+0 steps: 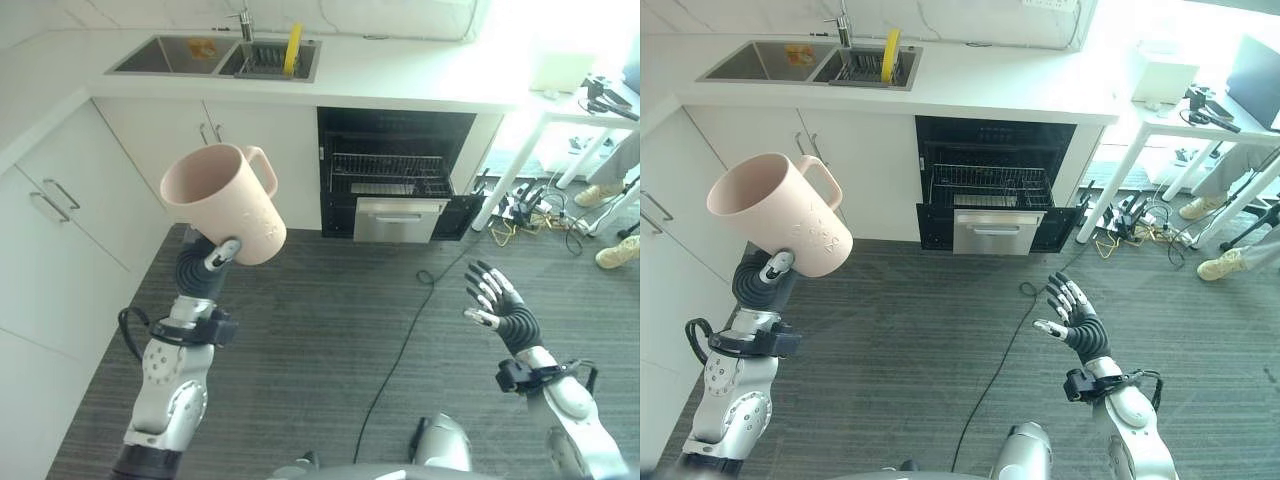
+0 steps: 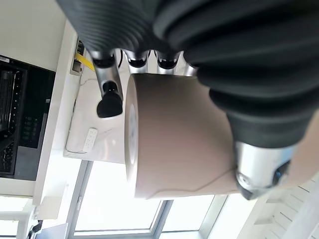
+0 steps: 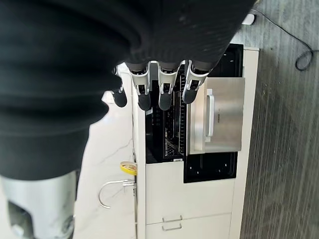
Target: Place the dishes in the dishwasher.
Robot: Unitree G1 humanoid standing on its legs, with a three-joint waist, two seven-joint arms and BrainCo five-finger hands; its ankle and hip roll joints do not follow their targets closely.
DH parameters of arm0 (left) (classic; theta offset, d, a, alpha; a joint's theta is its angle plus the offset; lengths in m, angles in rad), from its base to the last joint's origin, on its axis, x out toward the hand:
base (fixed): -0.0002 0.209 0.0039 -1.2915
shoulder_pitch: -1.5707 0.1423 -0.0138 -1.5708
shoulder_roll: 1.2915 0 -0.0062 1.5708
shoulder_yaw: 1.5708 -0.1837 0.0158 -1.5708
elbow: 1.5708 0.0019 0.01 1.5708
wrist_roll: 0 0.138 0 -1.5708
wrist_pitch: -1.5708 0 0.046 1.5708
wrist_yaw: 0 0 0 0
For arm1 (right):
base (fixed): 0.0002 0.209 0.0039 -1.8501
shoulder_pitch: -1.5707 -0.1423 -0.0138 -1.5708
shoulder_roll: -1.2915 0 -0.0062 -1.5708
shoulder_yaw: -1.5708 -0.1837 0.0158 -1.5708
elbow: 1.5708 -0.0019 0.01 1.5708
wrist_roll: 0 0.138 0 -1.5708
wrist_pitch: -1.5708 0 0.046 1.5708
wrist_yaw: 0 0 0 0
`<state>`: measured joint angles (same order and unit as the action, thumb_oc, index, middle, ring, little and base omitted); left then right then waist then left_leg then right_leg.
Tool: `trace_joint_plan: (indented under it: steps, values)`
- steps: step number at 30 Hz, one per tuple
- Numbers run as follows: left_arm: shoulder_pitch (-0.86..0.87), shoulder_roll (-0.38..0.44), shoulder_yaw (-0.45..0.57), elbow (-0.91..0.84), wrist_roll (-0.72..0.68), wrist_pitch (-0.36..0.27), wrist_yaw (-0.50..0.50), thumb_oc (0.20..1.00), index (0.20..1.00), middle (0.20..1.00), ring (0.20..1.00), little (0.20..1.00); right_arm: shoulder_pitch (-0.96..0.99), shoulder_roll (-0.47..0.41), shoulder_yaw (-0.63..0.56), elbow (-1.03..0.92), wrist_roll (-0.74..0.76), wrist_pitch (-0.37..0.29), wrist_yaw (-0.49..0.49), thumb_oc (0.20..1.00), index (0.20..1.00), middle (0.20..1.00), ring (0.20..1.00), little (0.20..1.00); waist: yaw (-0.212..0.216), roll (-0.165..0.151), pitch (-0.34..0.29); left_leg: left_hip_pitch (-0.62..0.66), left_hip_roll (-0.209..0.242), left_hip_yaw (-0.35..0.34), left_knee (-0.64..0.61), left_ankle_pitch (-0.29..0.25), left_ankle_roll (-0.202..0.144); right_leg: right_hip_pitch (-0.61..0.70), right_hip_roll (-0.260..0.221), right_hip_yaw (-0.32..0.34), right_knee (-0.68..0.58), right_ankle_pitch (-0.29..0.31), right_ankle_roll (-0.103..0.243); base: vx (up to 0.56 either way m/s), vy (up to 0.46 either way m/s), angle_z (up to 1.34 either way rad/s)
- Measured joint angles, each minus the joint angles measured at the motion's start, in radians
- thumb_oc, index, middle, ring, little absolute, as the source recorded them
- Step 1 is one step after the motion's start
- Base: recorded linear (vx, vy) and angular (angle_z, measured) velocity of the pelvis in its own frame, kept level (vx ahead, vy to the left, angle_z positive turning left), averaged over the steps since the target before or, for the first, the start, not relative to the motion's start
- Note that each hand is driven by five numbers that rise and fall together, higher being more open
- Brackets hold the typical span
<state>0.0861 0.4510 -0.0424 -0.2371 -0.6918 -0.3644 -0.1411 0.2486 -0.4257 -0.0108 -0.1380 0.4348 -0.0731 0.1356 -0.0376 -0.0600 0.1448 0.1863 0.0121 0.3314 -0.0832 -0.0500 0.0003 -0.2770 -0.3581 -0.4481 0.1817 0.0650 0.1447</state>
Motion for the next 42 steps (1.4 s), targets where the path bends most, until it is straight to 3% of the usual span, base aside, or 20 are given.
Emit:
trace_joint_plan:
  steps: [1, 5, 7, 8, 9, 11, 13, 14, 17, 18, 19, 20, 23, 27, 29, 32, 34, 35, 38, 42]
  values:
    - [-0.002, -0.012, -0.015, 0.002, 0.005, 0.005, 0.015, 0.200, 0.200, 0.200, 0.200, 0.200, -0.005, 0.001, 0.001, 0.009, 0.002, -0.005, -0.001, 1.000, 1.000, 1.000, 1.000, 1.000, -0.002, -0.017, -0.009, 0.027, 0.007, 0.008, 0.000, -0.016, -0.024, 0.040, 0.001, -0.006, -0.194, 0.049, 0.004, 0.39, -0.465, 0.20]
    - [-0.005, -0.020, -0.037, 0.027, 0.017, 0.004, 0.021, 0.200, 0.200, 0.200, 0.200, 0.200, -0.031, 0.035, 0.004, 0.055, 0.001, -0.039, -0.017, 1.000, 1.000, 1.000, 1.000, 1.000, 0.002, -0.002, -0.007, 0.080, 0.064, 0.009, 0.000, -0.041, -0.063, 0.021, -0.043, 0.058, -0.189, 0.097, 0.017, 0.24, -0.323, 0.02]
    - [-0.004, -0.003, -0.025, 0.029, 0.016, 0.004, 0.016, 0.200, 0.200, 0.200, 0.200, 0.200, -0.027, 0.033, 0.003, 0.051, 0.005, -0.051, -0.024, 1.000, 1.000, 1.000, 1.000, 1.000, 0.003, -0.007, -0.013, 0.131, 0.119, 0.008, 0.036, -0.067, -0.114, 0.105, -0.008, 0.044, -0.195, 0.086, 0.012, 0.29, -0.390, 0.05]
    - [-0.002, -0.016, -0.020, 0.036, 0.015, 0.004, 0.010, 0.200, 0.200, 0.200, 0.200, 0.200, -0.037, 0.017, -0.001, 0.049, 0.019, -0.052, -0.026, 1.000, 1.000, 1.000, 1.000, 1.000, 0.005, 0.009, -0.022, 0.151, 0.167, 0.013, 0.068, -0.086, -0.143, 0.140, 0.041, 0.040, -0.200, 0.187, -0.008, 0.38, -0.468, -0.11]
    - [0.005, -0.049, -0.021, 0.043, 0.015, 0.004, 0.008, 0.200, 0.200, 0.200, 0.200, 0.200, -0.052, -0.001, -0.004, 0.052, 0.020, -0.052, -0.033, 1.000, 1.000, 1.000, 1.000, 1.000, 0.016, 0.056, -0.028, 0.146, 0.222, 0.027, 0.111, -0.082, -0.146, 0.140, 0.093, 0.034, -0.179, 0.185, -0.041, 0.37, -0.446, -0.36]
    - [0.004, -0.080, -0.019, 0.032, 0.014, 0.011, 0.011, 0.200, 0.200, 0.200, 0.200, 0.200, -0.133, -0.037, 0.021, 0.052, 0.021, -0.026, -0.044, 1.000, 1.000, 1.000, 1.000, 1.000, 0.023, 0.092, -0.027, 0.097, 0.300, 0.052, 0.264, -0.015, -0.143, 0.113, 0.150, 0.049, -0.109, 0.114, -0.086, 0.32, -0.336, -0.60]
    - [-0.006, -0.080, -0.021, 0.024, 0.014, 0.020, 0.008, 0.200, 0.200, 0.200, 0.200, 0.200, -0.202, -0.070, 0.025, 0.042, 0.023, -0.027, -0.045, 1.000, 1.000, 1.000, 1.000, 1.000, 0.018, 0.090, -0.026, 0.059, 0.281, 0.027, 0.325, 0.050, -0.148, 0.101, 0.173, 0.082, -0.043, 0.032, -0.112, 0.28, -0.273, -0.58]
    - [-0.006, -0.066, -0.016, 0.016, 0.014, 0.026, 0.006, 0.200, 0.200, 0.200, 0.200, 0.200, -0.213, -0.089, 0.023, 0.041, 0.023, -0.025, -0.044, 1.000, 1.000, 1.000, 1.000, 1.000, 0.019, 0.071, -0.024, 0.056, 0.303, 0.047, 0.378, 0.108, -0.149, 0.099, 0.176, 0.094, -0.003, -0.001, -0.117, 0.32, -0.230, -0.57]
    - [-0.009, -0.067, 0.019, 0.018, 0.013, 0.036, 0.013, 0.200, 0.200, 0.200, 0.200, 0.200, -0.193, -0.100, -0.016, 0.054, 0.039, -0.020, -0.016, 1.000, 1.000, 1.000, 1.000, 1.000, 0.017, 0.049, -0.028, -0.040, 0.352, -0.054, 0.595, 0.380, -0.216, 0.149, 0.215, 0.125, 0.009, -0.087, -0.163, 0.31, -0.160, -0.51]
    - [-0.004, -0.076, 0.020, 0.018, 0.010, 0.042, 0.015, 0.200, 0.200, 0.200, 0.200, 0.200, -0.172, -0.088, -0.041, 0.050, 0.038, -0.020, -0.011, 1.000, 1.000, 1.000, 1.000, 1.000, 0.017, 0.029, -0.027, -0.174, 0.339, -0.045, 0.757, 0.246, -0.245, 0.206, 0.222, 0.135, -0.079, -0.068, -0.179, 0.26, 0.021, -0.26]
    - [0.000, -0.079, 0.015, 0.018, 0.006, 0.046, 0.012, 0.200, 0.200, 0.200, 0.200, 0.200, -0.154, -0.091, -0.049, 0.048, 0.037, -0.020, -0.013, 1.000, 1.000, 1.000, 1.000, 1.000, 0.019, 0.024, -0.027, -0.278, 0.302, -0.041, 0.743, 0.133, -0.213, 0.266, 0.239, 0.125, -0.158, -0.056, -0.174, 0.31, 0.142, -0.20]
    - [0.004, -0.093, 0.010, 0.020, 0.003, 0.046, 0.011, 0.200, 0.200, 0.200, 0.200, 0.200, -0.143, -0.083, -0.031, 0.039, 0.036, -0.020, -0.015, 1.000, 1.000, 1.000, 1.000, 1.000, 0.019, 0.035, -0.030, -0.341, 0.268, -0.025, 0.569, 0.088, -0.181, 0.315, 0.269, 0.112, -0.219, -0.045, -0.158, 0.38, 0.314, -0.09]
    - [0.039, -0.092, -0.016, 0.029, 0.003, 0.032, 0.036, 0.200, 0.200, 0.200, 0.200, 0.200, -0.106, -0.067, 0.014, -0.030, 0.035, -0.019, -0.013, 1.000, 1.000, 1.000, 1.000, 1.000, 0.022, 0.094, -0.046, -0.334, 0.283, 0.031, -0.016, 0.128, -0.145, 0.384, 0.345, 0.151, -0.256, -0.063, -0.124, 0.32, 0.412, -0.57]
    - [0.017, -0.106, -0.111, 0.049, 0.007, -0.011, 0.049, 0.200, 0.200, 0.200, 0.200, 0.200, -0.121, -0.123, -0.007, -0.031, 0.035, -0.022, -0.015, 1.000, 1.000, 1.000, 1.000, 1.000, -0.011, 0.102, -0.048, -0.261, 0.285, -0.050, -0.014, 0.226, -0.136, 0.463, 0.281, 0.170, -0.267, -0.094, -0.062, 0.25, 0.476, -0.73]
    - [-0.022, -0.095, -0.107, 0.052, 0.005, -0.013, 0.049, 0.200, 0.200, 0.200, 0.200, 0.200, -0.124, -0.136, -0.017, -0.037, 0.038, -0.012, -0.015, 1.000, 1.000, 1.000, 1.000, 1.000, -0.032, 0.102, -0.050, -0.193, 0.263, 0.058, -0.015, 0.251, -0.126, 0.513, 0.226, 0.154, -0.265, -0.116, -0.005, 0.18, 0.389, -0.04]
    - [-0.088, -0.064, -0.105, 0.047, 0.003, -0.021, 0.056, 0.200, 0.200, 0.200, 0.200, 0.200, -0.122, -0.056, -0.018, -0.070, 0.038, -0.006, -0.019, 1.000, 1.000, 1.000, 1.000, 1.000, -0.022, 0.021, -0.051, -0.174, 0.115, 0.055, -0.008, 0.193, -0.056, 0.492, 0.080, 0.073, -0.158, -0.100, 0.016, 0.19, 0.380, 0.33]
    - [-0.125, -0.063, -0.106, 0.050, 0.002, -0.022, 0.063, 0.200, 0.200, 0.200, 0.200, 0.200, -0.125, -0.030, -0.010, -0.091, 0.035, -0.003, -0.020, 1.000, 1.000, 1.000, 1.000, 1.000, -0.009, 0.036, -0.045, -0.164, 0.075, 0.022, -0.007, 0.164, -0.016, 0.457, 0.024, 0.073, -0.061, -0.092, 0.023, 0.17, 0.342, 0.56]
    - [-0.132, -0.058, -0.101, 0.047, 0.001, -0.030, 0.066, 0.200, 0.200, 0.200, 0.200, 0.200, -0.126, -0.033, -0.008, -0.102, 0.026, 0.002, -0.023, 1.000, 1.000, 1.000, 1.000, 1.000, 0.019, 0.050, -0.045, -0.158, 0.067, 0.008, -0.007, 0.143, 0.009, 0.427, 0.037, 0.085, -0.090, -0.112, 0.049, 0.20, 0.409, 0.46]
    - [-0.127, -0.030, -0.091, 0.047, -0.003, -0.029, 0.072, 0.200, 0.200, 0.200, 0.200, 0.200, -0.137, -0.038, -0.012, -0.112, 0.014, 0.004, -0.025, 1.000, 1.000, 1.000, 1.000, 1.000, 0.048, 0.016, -0.046, -0.128, 0.013, -0.015, -0.007, 0.110, 0.017, 0.368, 0.024, 0.077, -0.060, -0.043, 0.042, 0.14, 0.284, 0.31]
    - [-0.097, -0.027, -0.076, 0.037, -0.004, -0.028, 0.065, 0.200, 0.200, 0.200, 0.200, 0.200, -0.138, -0.038, -0.045, -0.111, 0.003, 0.020, -0.033, 1.000, 1.000, 1.000, 1.000, 1.000, 0.060, 0.017, -0.043, -0.115, 0.003, -0.024, -0.007, 0.092, 0.023, 0.366, 0.014, 0.112, -0.022, -0.026, 0.050, 0.09, 0.125, 0.09]
